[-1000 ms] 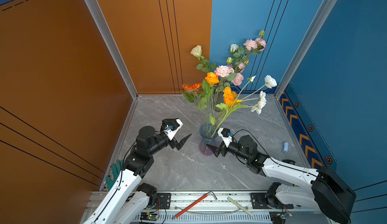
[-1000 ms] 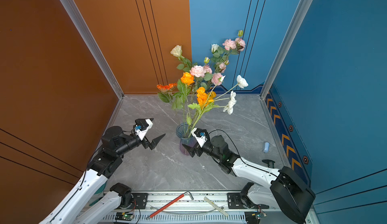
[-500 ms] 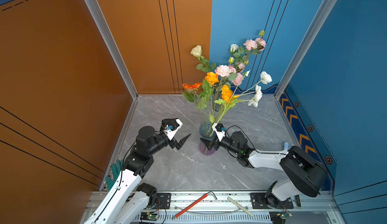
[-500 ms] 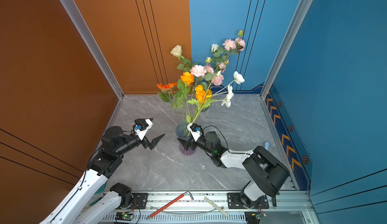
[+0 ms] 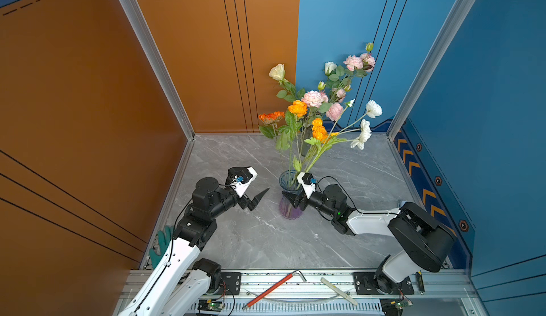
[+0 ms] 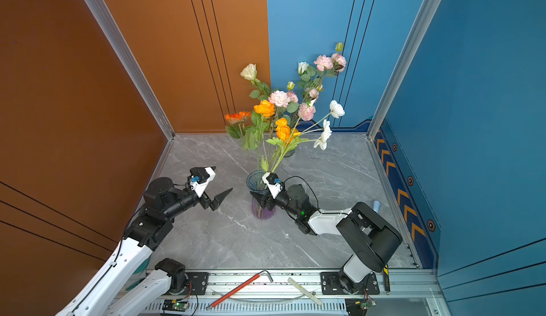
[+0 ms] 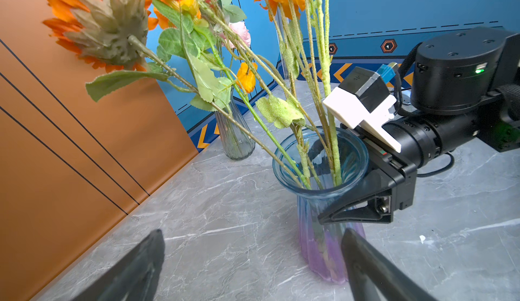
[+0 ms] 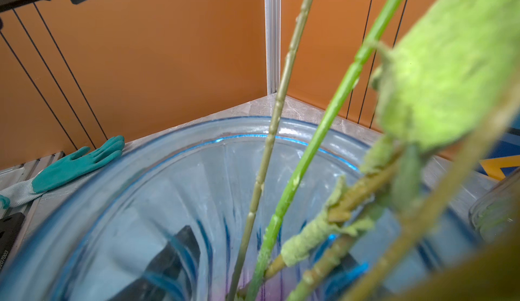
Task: Arrange flowers in a vase
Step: Pick up the vase from the center of the table.
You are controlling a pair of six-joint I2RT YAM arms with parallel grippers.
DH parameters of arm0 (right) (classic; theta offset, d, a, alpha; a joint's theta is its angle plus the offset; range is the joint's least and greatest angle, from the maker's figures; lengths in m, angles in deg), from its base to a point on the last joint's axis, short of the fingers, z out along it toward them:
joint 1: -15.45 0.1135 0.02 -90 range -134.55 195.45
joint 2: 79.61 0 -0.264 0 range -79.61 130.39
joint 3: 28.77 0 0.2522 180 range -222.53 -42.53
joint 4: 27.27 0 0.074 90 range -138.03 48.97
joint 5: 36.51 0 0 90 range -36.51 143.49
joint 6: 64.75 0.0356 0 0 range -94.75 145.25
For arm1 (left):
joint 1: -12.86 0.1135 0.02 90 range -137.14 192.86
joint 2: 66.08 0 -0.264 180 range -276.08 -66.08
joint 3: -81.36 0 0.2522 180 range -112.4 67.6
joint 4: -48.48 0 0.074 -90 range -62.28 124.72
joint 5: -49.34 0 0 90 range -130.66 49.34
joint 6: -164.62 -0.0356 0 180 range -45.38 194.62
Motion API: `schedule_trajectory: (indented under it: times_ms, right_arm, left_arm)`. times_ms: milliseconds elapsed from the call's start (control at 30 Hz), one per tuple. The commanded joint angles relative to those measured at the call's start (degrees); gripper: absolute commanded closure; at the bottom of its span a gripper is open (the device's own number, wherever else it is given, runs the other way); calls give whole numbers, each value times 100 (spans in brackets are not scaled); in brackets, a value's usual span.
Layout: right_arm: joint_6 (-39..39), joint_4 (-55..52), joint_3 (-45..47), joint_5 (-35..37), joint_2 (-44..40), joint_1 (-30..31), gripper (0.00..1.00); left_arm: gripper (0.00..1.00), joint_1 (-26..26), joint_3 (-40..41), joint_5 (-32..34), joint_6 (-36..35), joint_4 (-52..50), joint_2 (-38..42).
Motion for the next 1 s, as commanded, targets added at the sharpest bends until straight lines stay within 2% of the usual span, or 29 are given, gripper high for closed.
schedule_trajectory:
  times_ms: [0, 200, 333, 567, 700, 967]
  right_arm:
    - [-254, 10, -67, -30, -421, 100, 36]
    - [-531, -110, 64, 291, -875, 126, 38]
    - [-570, -177, 121, 375, -1170, 71, 44]
    - [-675, -110, 484, 688, -1853, -43, 45]
    - [-750, -631, 574, 821, -2487, -217, 45]
    - [-729, -1834, 607, 870, -4006, -1445, 46]
  left_arm:
    - [2, 41, 101, -121, -22, 47, 11]
    - [2, 42, 105, -117, -43, 32, 1]
    - [2, 42, 101, -129, -34, 38, 2]
    - [2, 33, 106, -126, -42, 31, -5]
    - [2, 33, 109, -123, -43, 34, -2]
    - [2, 43, 105, -141, -46, 39, -14]
